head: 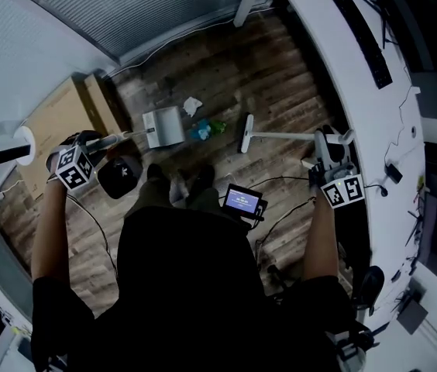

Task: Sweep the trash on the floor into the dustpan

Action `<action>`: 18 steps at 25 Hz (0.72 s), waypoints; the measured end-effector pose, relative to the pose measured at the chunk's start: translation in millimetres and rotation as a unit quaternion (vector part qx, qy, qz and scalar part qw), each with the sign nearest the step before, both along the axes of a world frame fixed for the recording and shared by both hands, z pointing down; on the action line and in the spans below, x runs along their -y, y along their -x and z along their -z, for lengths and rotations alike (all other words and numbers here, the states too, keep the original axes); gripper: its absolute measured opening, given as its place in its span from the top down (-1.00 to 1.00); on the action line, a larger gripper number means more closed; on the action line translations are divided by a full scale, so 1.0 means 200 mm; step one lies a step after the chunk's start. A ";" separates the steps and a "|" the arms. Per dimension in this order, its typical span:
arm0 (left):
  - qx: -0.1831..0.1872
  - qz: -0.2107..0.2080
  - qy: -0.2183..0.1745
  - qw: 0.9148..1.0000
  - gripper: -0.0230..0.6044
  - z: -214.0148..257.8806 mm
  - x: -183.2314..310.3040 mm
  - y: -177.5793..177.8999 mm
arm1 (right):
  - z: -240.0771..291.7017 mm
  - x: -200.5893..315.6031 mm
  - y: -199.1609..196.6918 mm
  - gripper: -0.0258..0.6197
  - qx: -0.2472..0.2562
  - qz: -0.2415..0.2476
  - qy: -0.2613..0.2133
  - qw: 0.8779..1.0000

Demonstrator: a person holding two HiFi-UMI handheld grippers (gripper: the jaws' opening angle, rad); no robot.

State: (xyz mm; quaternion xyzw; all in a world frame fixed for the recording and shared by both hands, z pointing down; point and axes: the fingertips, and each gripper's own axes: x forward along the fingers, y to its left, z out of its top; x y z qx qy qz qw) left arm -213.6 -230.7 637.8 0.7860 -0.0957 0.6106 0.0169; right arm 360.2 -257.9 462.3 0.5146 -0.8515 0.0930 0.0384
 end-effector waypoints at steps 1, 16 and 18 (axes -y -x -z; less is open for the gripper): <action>-0.003 -0.001 0.005 1.000 0.45 -0.01 0.01 0.00 | -0.02 0.01 0.01 0.62 -0.012 0.002 0.005 1.000; -0.075 0.033 0.014 0.997 0.51 0.00 0.06 -0.08 | -0.66 0.16 0.55 0.62 -0.065 0.074 0.065 0.993; -0.084 0.041 0.012 0.996 0.52 0.00 0.07 -0.08 | -0.67 0.20 0.62 0.59 -0.018 0.051 0.064 0.996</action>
